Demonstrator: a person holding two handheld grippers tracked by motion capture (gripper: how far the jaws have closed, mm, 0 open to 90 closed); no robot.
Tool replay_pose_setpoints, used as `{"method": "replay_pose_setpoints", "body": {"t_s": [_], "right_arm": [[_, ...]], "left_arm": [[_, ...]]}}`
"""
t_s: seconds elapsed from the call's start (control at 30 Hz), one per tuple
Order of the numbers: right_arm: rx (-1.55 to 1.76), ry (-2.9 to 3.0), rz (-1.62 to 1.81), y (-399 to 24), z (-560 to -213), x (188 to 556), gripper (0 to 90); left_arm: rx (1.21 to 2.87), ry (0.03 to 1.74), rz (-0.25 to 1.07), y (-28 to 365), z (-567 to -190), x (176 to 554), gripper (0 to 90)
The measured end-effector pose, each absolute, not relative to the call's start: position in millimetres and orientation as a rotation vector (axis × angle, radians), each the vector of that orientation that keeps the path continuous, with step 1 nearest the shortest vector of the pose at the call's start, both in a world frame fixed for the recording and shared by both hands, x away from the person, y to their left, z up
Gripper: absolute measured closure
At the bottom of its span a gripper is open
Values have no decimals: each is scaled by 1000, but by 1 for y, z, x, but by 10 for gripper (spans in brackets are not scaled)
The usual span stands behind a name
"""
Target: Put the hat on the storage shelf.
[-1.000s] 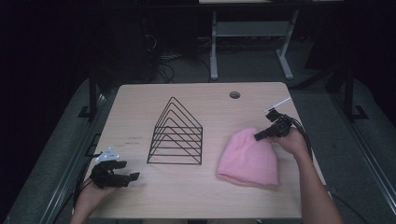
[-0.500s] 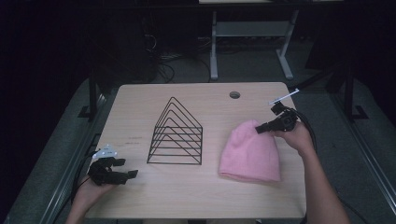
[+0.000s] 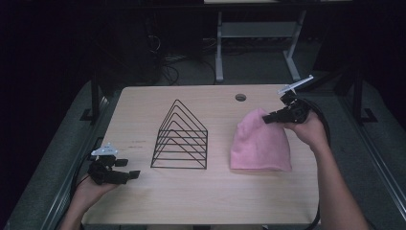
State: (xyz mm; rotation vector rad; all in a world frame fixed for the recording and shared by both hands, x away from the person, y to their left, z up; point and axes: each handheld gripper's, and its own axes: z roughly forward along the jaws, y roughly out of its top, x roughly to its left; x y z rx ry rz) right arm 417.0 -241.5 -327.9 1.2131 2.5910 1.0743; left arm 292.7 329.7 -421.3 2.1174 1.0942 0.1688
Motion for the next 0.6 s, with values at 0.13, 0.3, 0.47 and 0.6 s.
{"method": "replay_pose_setpoints", "body": {"t_s": [0.13, 0.3, 0.47, 0.6], "right_arm": [[1170, 2587, 1082, -237, -316, 416, 797], [1128, 2591, 1087, -227, -297, 413, 797], [1092, 2583, 1116, -218, -277, 412, 797], [1066, 2583, 1138, -214, -266, 411, 797]], "left_arm": [[2144, 1066, 183, 330, -413, 295, 220], [2155, 1023, 202, 329, -398, 299, 225], [2169, 994, 219, 326, -384, 305, 230], [2173, 976, 199, 323, -373, 311, 230]]}}
